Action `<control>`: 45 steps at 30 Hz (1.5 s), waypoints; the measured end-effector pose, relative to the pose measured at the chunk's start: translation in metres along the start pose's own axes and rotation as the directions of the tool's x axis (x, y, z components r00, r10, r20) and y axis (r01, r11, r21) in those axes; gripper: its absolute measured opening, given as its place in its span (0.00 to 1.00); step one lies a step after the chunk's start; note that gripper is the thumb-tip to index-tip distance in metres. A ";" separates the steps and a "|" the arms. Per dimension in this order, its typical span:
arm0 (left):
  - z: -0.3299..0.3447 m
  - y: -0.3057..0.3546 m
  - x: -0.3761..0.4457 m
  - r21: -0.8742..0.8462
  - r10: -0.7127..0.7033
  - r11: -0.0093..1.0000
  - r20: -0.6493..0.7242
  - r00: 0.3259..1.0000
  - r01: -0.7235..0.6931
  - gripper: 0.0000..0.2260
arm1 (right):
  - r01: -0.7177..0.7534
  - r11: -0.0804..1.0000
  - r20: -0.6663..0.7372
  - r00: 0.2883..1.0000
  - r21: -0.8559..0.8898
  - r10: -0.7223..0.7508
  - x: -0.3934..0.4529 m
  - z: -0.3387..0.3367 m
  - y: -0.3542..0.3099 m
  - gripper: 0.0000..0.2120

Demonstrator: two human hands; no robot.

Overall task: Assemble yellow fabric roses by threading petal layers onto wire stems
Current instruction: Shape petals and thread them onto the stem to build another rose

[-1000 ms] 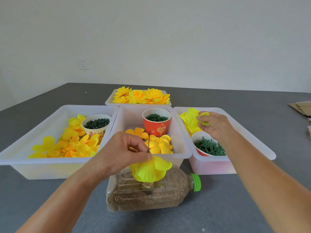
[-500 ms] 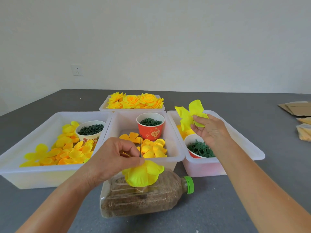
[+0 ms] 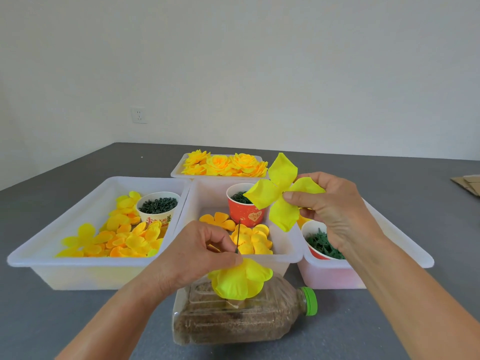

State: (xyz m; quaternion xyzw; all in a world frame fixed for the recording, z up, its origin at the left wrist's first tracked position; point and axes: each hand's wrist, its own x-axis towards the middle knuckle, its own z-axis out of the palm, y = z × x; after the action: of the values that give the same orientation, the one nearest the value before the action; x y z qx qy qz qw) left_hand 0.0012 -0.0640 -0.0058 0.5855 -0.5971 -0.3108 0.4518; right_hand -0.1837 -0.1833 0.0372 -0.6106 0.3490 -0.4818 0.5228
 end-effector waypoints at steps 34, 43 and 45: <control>0.001 -0.010 0.004 -0.010 0.040 0.999 -0.018 0.999 -0.040 0.12 | -0.412 0.489 0.435 0.898 0.769 0.072 -0.024 0.031 0.028 0.28; 0.002 -0.013 0.004 -0.035 0.052 0.998 -0.028 0.998 -0.053 0.03 | -0.287 0.909 0.507 0.856 0.301 0.102 -0.022 0.042 0.000 0.21; 0.003 -0.011 0.003 -0.097 0.072 0.993 -0.019 0.997 -0.073 0.07 | -0.267 0.935 0.481 0.867 0.232 0.128 -0.024 0.045 -0.001 0.21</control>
State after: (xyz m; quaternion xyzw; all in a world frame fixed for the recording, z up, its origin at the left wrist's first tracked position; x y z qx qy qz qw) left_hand 0.0033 -0.0689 -0.0164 0.5430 -0.5987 -0.3184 0.4954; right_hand -0.1478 -0.1470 0.0334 -0.5837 0.2022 -0.3135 0.7212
